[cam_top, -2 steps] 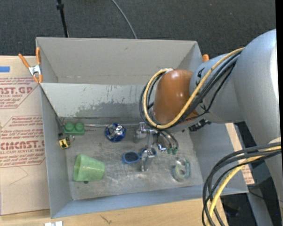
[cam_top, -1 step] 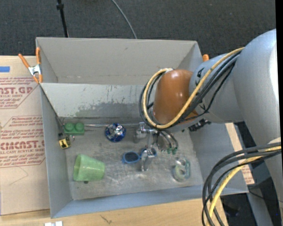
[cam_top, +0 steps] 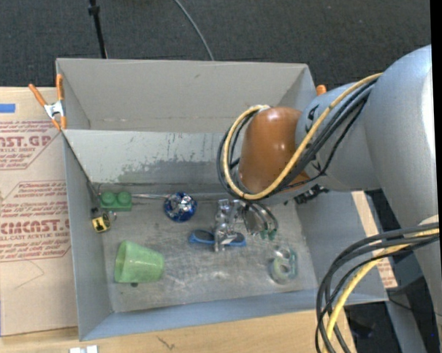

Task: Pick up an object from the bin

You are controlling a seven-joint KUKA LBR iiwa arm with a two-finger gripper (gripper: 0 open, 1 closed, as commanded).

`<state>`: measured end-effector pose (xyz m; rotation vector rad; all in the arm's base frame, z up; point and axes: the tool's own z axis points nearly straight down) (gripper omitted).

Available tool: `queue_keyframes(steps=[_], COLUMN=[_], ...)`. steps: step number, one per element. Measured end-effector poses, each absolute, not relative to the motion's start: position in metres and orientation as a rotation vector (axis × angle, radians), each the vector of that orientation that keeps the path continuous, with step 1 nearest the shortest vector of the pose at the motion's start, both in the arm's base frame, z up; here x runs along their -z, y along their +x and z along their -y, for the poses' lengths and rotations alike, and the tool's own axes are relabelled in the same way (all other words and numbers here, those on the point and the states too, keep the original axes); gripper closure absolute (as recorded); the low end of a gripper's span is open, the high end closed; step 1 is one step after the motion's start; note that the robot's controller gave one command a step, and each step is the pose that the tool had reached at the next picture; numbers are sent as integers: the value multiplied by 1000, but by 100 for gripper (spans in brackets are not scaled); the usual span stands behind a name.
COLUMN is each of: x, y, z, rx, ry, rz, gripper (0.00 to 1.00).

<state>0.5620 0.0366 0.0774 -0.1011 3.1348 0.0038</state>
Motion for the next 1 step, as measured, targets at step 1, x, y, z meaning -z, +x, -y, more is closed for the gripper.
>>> queue_keyframes(steps=[1], x=[-138], y=[564], z=[-37], rx=[-2], ry=[-101], rz=[-3132], gripper=[100])
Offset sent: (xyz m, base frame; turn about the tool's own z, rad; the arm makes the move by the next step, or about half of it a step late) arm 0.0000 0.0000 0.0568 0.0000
